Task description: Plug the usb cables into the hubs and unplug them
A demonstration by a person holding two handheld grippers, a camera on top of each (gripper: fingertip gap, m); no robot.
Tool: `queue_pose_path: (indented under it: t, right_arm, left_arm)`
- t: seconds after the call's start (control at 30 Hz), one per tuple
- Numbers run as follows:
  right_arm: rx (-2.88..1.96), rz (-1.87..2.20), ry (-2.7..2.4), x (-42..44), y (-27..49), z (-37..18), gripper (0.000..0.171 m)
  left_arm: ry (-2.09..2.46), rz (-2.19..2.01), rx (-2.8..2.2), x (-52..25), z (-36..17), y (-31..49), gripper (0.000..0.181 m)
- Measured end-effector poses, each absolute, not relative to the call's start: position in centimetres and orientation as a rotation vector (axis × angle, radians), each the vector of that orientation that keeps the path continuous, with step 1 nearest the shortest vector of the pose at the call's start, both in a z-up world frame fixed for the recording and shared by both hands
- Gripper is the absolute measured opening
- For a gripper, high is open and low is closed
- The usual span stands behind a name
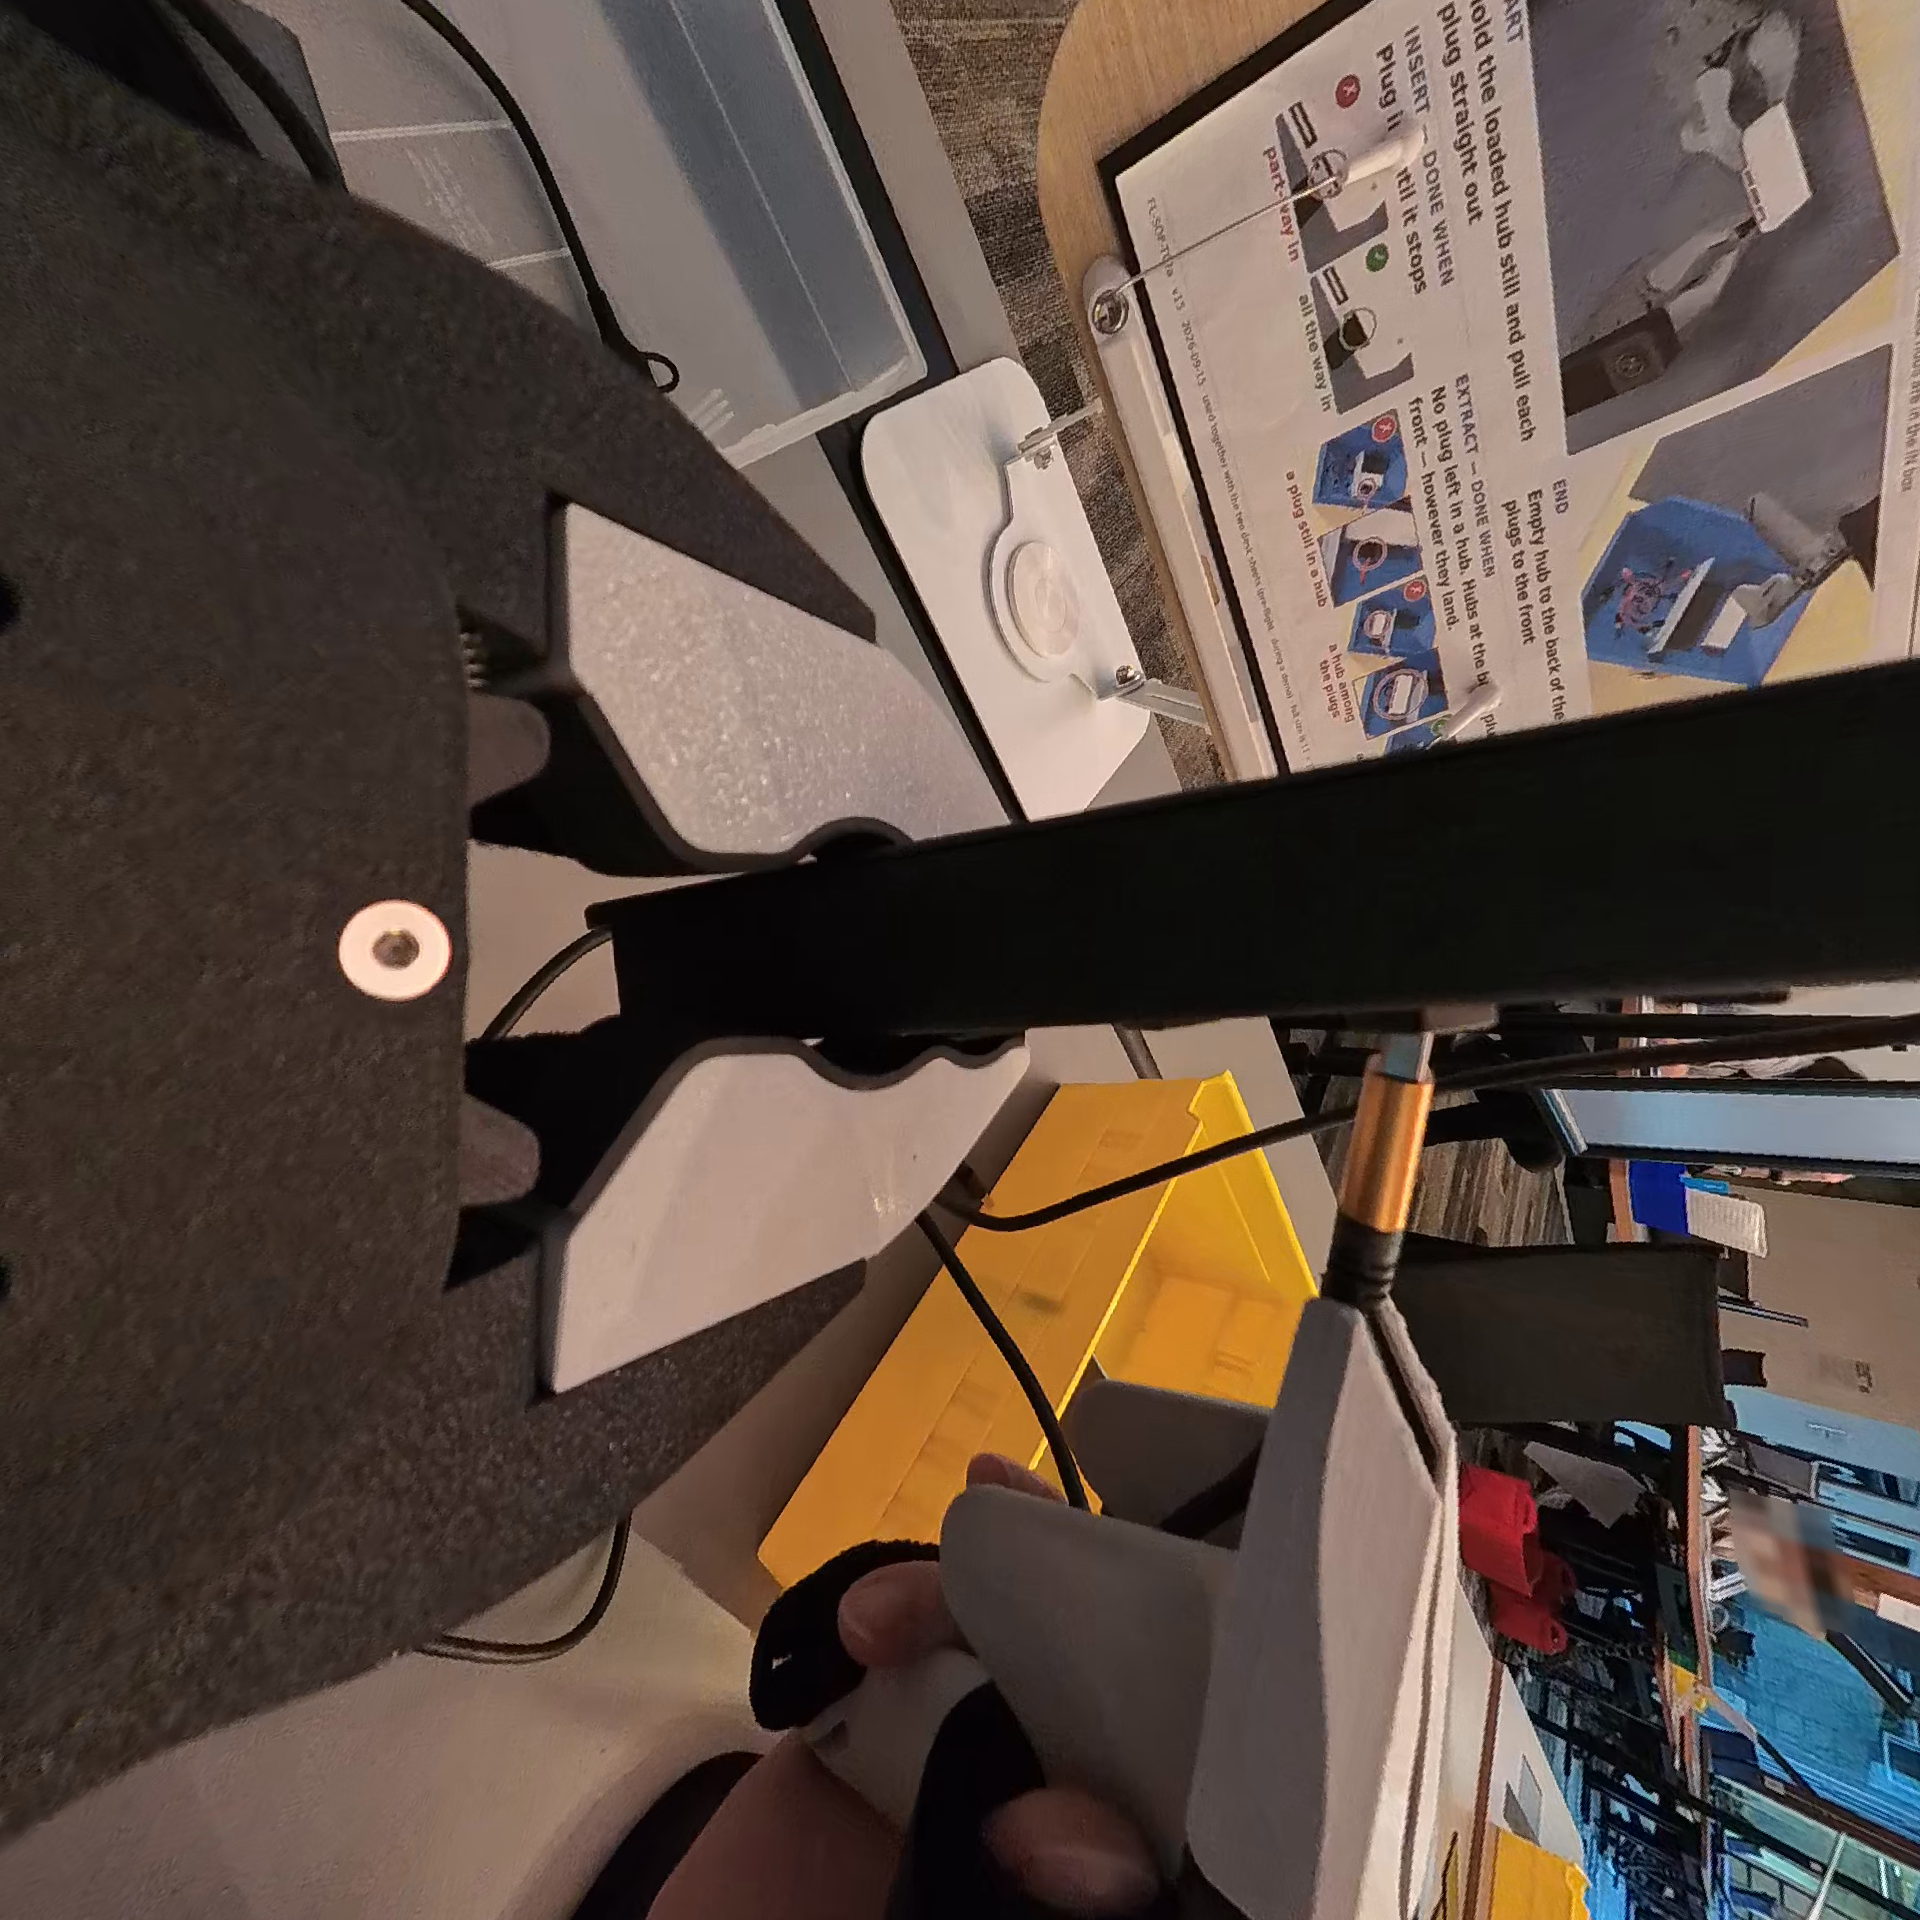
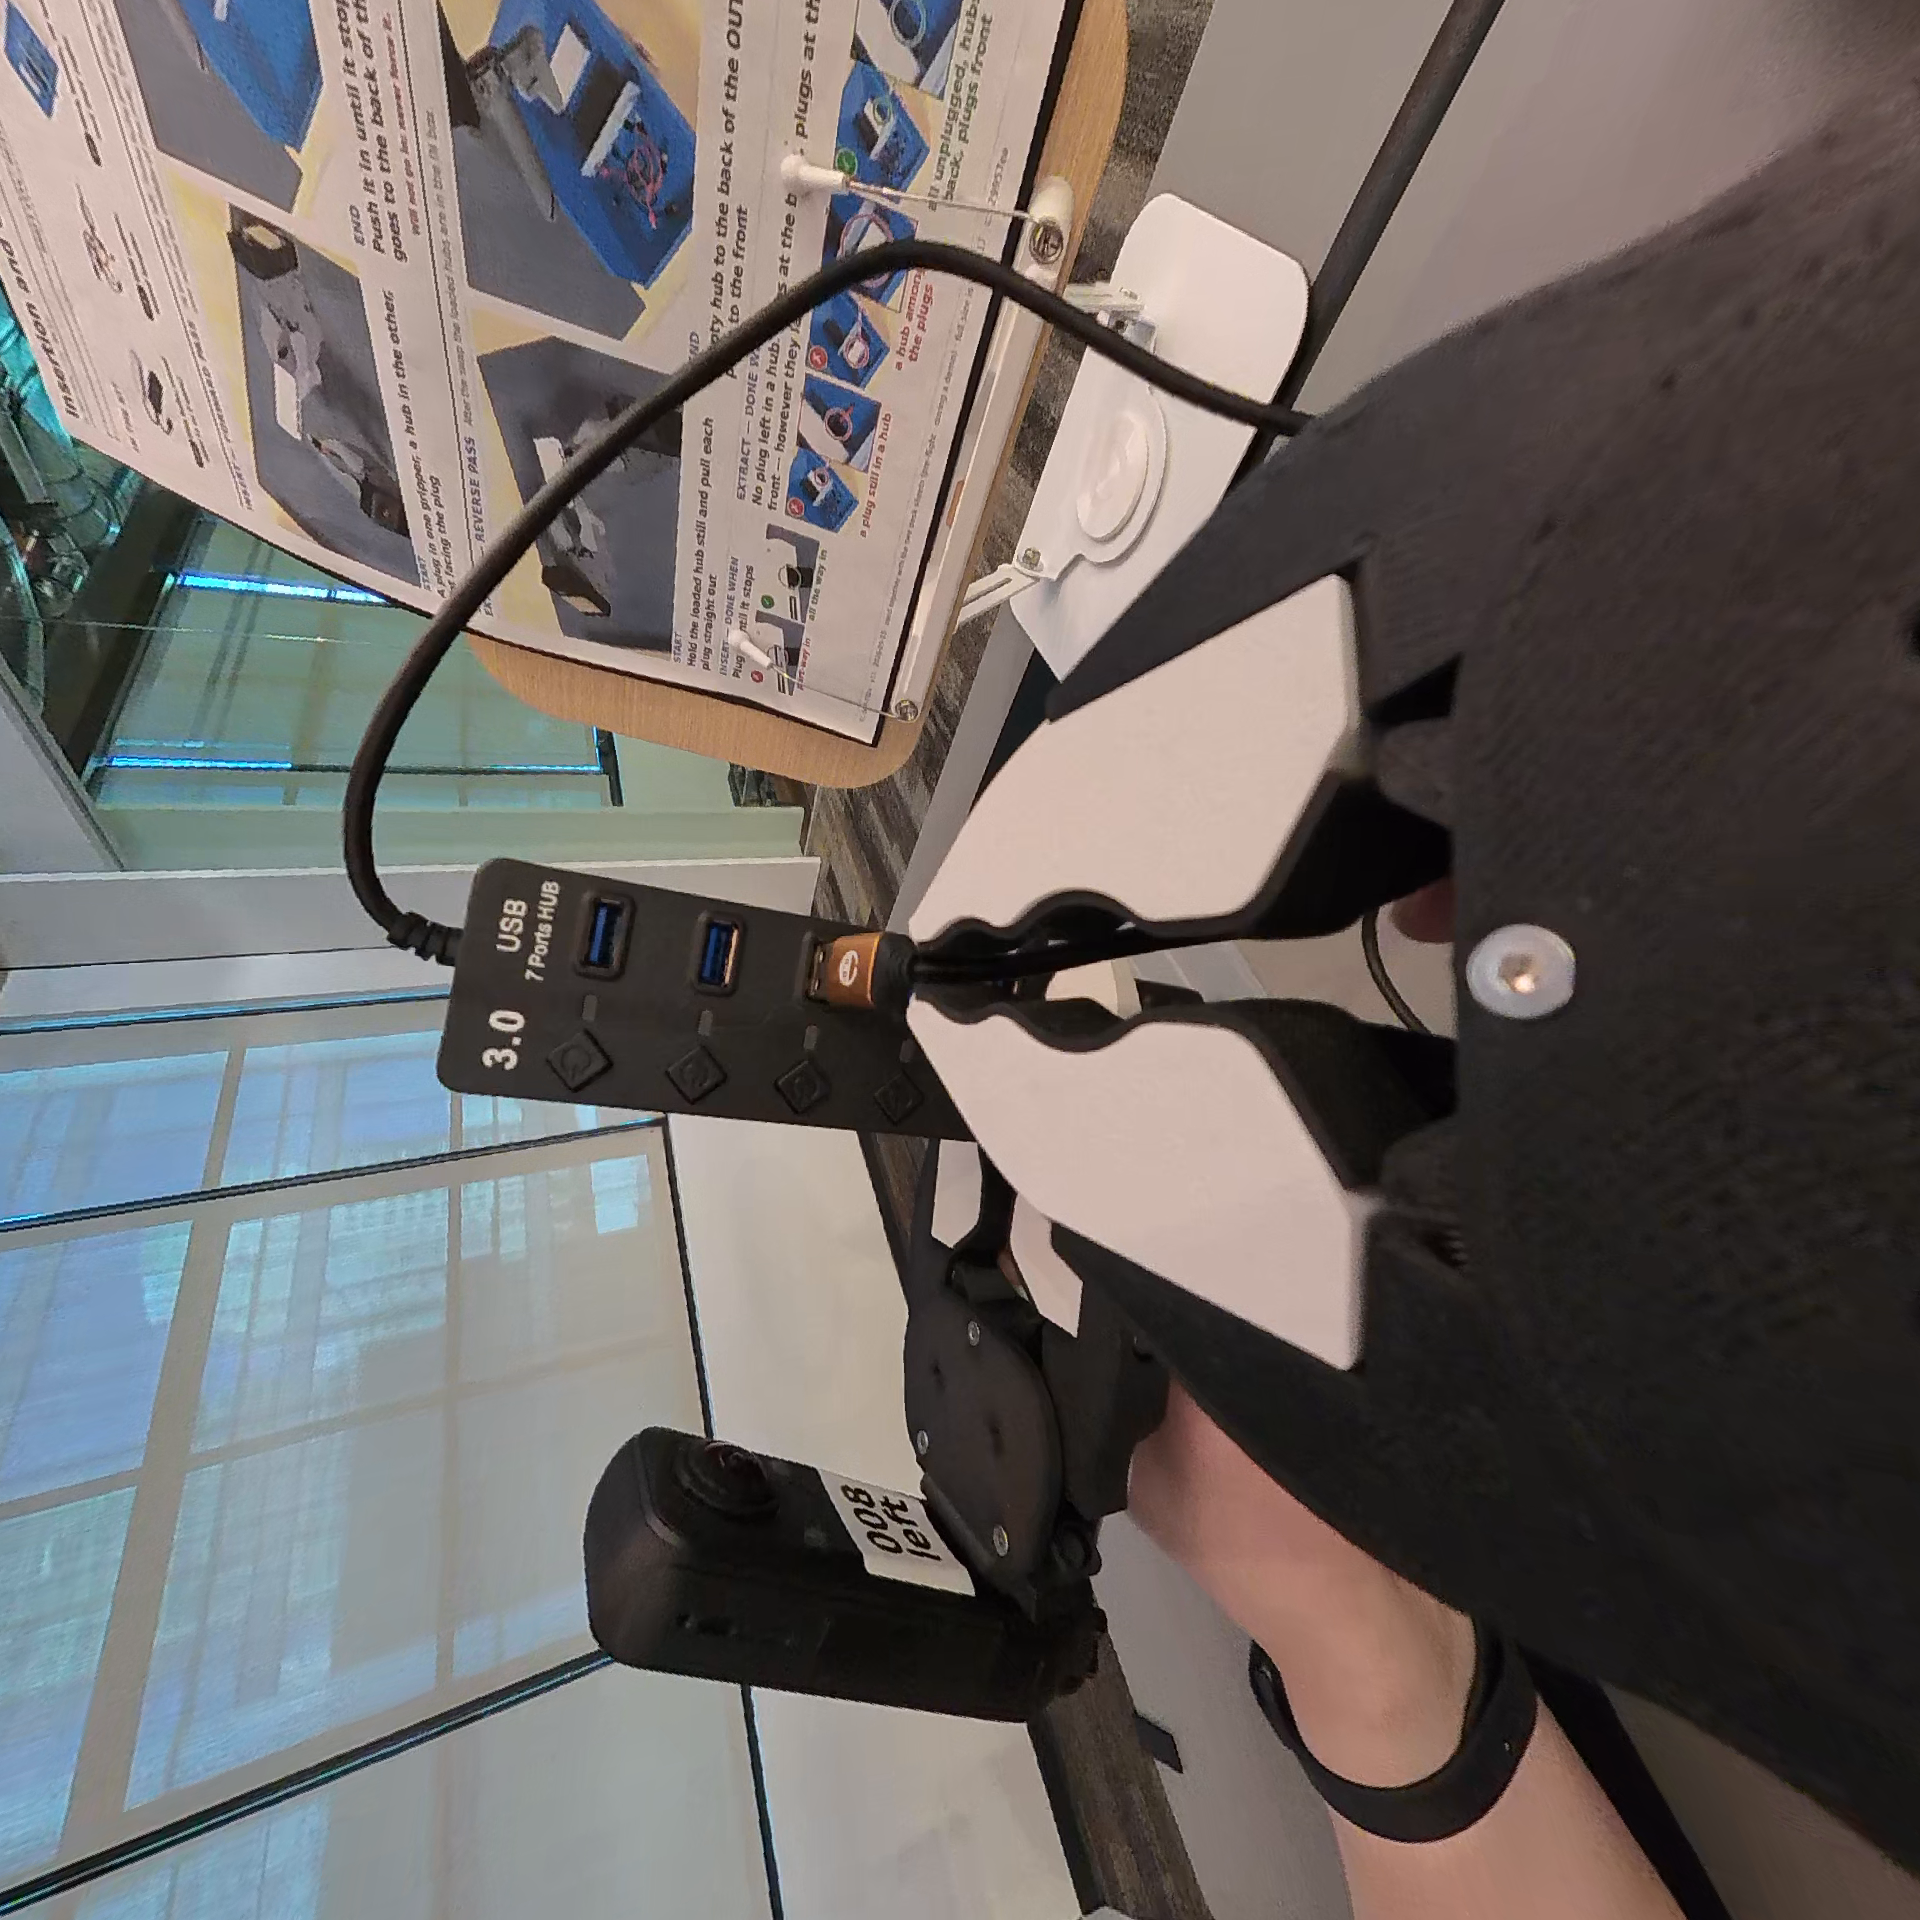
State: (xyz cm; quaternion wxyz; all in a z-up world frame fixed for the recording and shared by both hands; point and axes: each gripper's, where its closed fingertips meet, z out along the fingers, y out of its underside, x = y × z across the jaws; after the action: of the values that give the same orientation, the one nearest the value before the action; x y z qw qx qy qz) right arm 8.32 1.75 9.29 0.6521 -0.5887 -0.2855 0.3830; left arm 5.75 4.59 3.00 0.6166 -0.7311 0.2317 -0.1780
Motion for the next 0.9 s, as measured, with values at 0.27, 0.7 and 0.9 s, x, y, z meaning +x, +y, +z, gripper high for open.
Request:
queue_pose_path:
  t: [0.27, 0.7, 0.9]
  right_arm:
    - [-1.342, 0.877, -0.635, 8.4, 1.77, 9.21, 0.005]
    - [-1.375, 0.933, -0.597, 8.57, 1.82, 9.08, 0.005]
    - [-1.364, 0.95, -0.589, 8.69, 1.87, 9.18, 0.005]
  left_arm:
    - [0.537, -0.402, -1.685, 5.8, 2.89, 4.62, 0.028]
    - [0.533, -0.413, -1.687, 5.99, 2.74, 4.59, 0.028]
    - [0.53, -0.429, -1.687, 6.13, 2.7, 4.53, 0.028]
